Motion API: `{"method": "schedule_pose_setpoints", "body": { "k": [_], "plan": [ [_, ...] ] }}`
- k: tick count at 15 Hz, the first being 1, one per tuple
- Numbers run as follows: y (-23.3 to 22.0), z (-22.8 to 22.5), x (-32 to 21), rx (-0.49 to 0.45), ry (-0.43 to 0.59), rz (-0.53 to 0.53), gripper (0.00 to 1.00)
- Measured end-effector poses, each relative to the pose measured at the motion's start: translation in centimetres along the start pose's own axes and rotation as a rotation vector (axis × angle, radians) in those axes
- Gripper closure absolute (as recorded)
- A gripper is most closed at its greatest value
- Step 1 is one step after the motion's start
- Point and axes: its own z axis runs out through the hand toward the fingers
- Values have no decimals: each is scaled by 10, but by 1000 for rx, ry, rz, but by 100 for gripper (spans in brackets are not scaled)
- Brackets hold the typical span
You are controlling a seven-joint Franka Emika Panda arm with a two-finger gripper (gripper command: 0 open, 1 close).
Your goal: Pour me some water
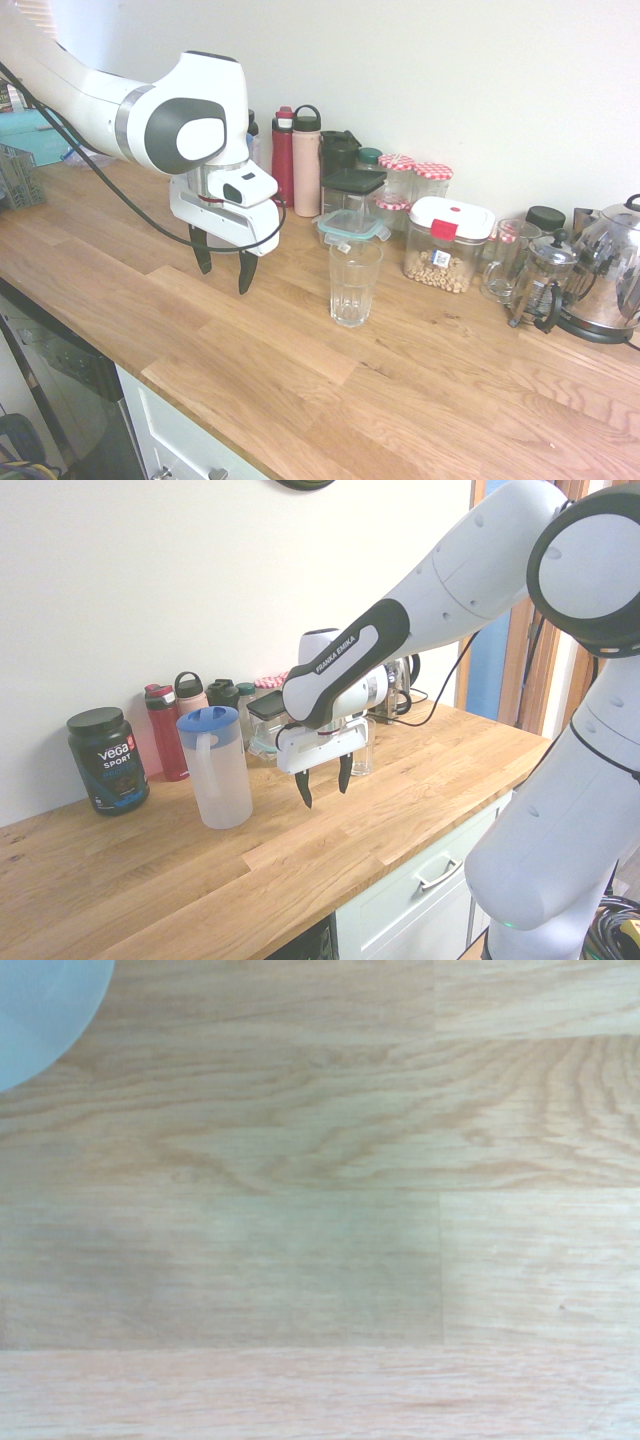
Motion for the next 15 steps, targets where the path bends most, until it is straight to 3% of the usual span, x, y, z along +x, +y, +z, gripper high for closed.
{"method": "schedule_pose_setpoints", "body": {
  "k": [4,9,15],
  "plan": [
    [-6,-10,-9,1,20,12,0],
    [-12,-91,-88,20,105,62,0],
    [-65,-111,-186,166,340,167,0]
  ]
}}
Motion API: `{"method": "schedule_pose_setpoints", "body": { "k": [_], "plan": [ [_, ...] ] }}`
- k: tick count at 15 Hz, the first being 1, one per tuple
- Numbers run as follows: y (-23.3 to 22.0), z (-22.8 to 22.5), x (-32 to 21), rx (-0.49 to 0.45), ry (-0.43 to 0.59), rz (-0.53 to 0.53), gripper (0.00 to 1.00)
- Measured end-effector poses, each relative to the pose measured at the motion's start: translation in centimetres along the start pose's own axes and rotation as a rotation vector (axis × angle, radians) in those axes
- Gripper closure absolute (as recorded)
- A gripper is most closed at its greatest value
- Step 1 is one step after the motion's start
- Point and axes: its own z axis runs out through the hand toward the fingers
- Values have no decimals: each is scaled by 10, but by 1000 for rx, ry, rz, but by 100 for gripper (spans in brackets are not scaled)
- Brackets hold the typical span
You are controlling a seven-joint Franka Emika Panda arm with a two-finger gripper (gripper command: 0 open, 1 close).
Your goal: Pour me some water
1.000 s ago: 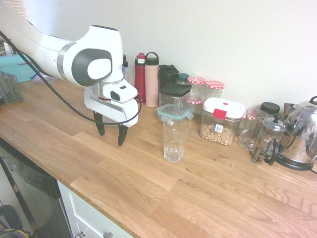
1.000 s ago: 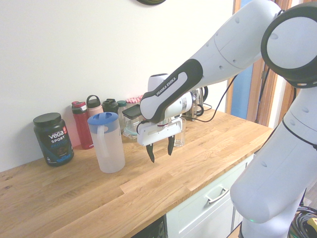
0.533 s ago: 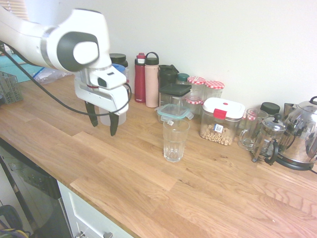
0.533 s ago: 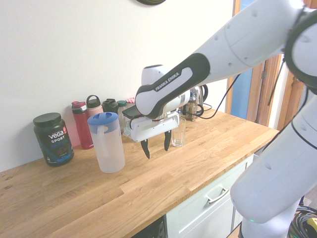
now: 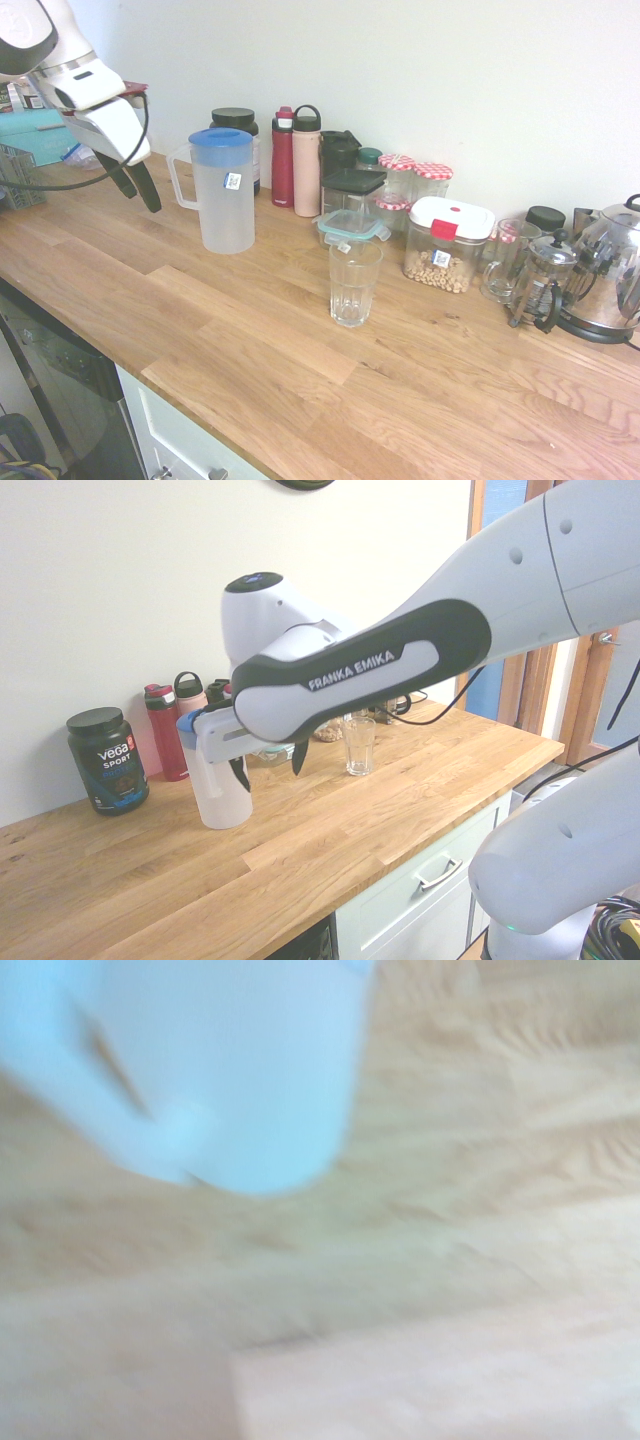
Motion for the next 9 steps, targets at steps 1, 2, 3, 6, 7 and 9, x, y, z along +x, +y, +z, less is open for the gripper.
{"method": "schedule_pose_setpoints", "body": {
  "k": [1,2,3,6,7,9],
  "plan": [
    [-9,-5,-8,21,33,11,0],
    [-20,-9,-13,39,60,21,0],
    [-32,-11,-16,57,82,30,0],
    [-71,-4,-18,81,149,74,0],
    [-84,1,-16,88,178,99,0],
    [-105,14,-14,100,220,147,0]
  ]
}}
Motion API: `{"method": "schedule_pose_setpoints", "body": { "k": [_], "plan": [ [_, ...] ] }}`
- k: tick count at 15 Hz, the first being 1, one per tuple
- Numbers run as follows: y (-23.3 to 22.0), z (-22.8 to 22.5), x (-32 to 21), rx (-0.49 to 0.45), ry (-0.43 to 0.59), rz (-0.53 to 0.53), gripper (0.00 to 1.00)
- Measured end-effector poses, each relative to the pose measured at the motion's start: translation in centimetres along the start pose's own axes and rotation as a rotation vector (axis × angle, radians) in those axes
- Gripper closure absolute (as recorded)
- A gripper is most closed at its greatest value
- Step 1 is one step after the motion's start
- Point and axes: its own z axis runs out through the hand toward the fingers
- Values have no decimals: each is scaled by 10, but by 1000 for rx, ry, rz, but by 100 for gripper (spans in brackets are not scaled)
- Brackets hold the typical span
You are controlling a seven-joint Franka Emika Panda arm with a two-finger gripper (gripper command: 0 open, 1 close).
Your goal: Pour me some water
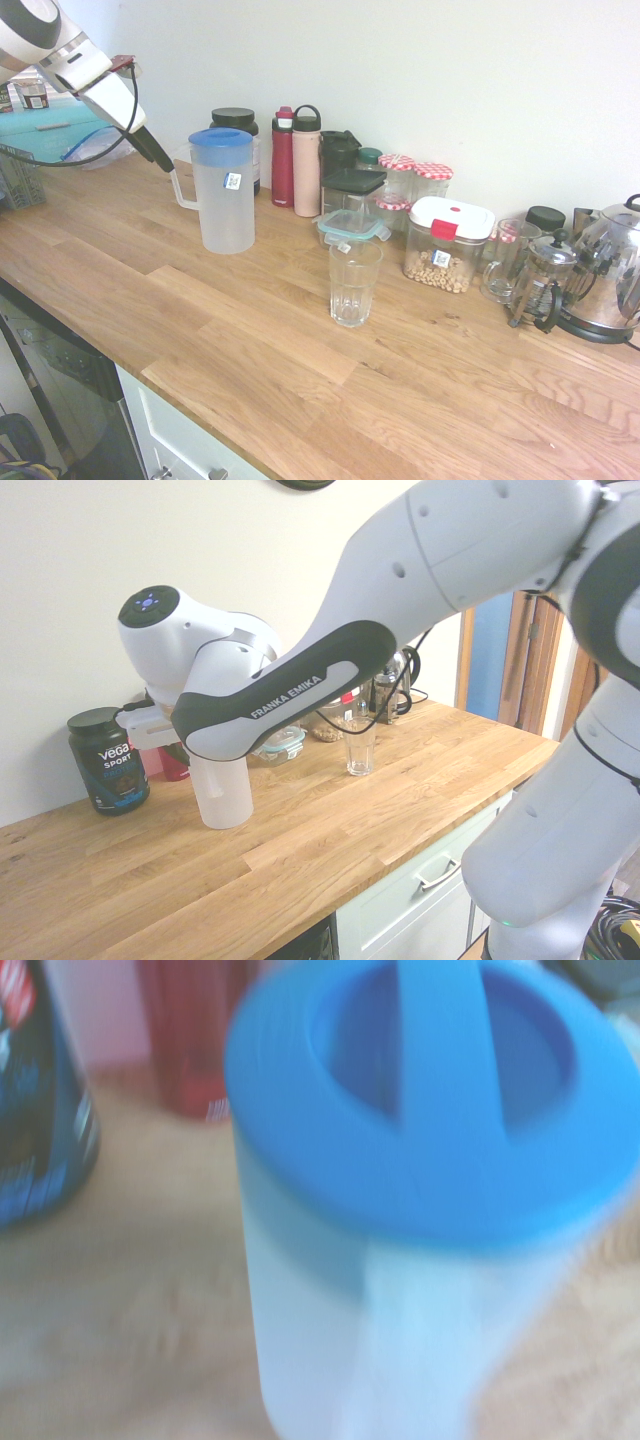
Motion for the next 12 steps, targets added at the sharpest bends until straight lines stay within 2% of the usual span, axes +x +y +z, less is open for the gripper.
{"method": "schedule_pose_setpoints", "body": {
  "k": [3,4,12],
  "plan": [
    [-17,21,-13,-13,-4,49,0],
    [-21,26,-16,-18,-11,56,100],
    [-35,36,-12,2,39,98,100]
  ]
}}
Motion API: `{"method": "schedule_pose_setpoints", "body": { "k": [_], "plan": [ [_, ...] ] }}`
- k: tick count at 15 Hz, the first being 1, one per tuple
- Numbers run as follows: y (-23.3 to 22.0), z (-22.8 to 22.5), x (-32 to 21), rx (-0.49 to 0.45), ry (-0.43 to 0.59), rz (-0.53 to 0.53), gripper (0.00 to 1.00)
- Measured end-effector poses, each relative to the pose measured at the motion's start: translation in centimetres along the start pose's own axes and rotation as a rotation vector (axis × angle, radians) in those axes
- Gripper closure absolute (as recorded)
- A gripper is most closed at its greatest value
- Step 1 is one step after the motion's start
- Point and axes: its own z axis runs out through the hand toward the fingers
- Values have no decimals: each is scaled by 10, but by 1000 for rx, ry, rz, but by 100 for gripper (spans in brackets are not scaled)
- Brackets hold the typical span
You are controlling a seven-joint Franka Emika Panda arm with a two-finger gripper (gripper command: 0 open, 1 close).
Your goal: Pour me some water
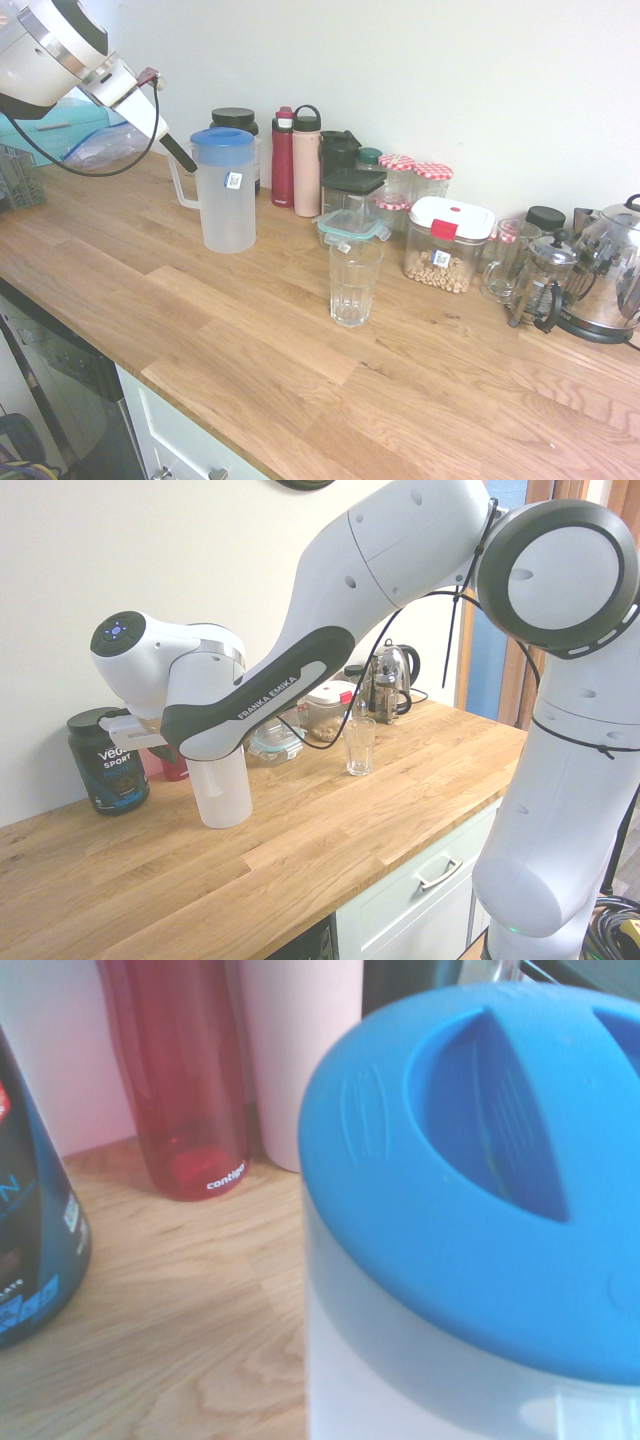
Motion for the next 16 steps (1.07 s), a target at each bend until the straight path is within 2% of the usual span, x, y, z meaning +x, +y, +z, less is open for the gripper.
{"method": "schedule_pose_setpoints", "body": {
  "k": [13,16],
  "plan": [
    [-1,21,6,-26,-23,19,100],
    [-1,18,13,-32,-39,-11,100]
  ]
}}
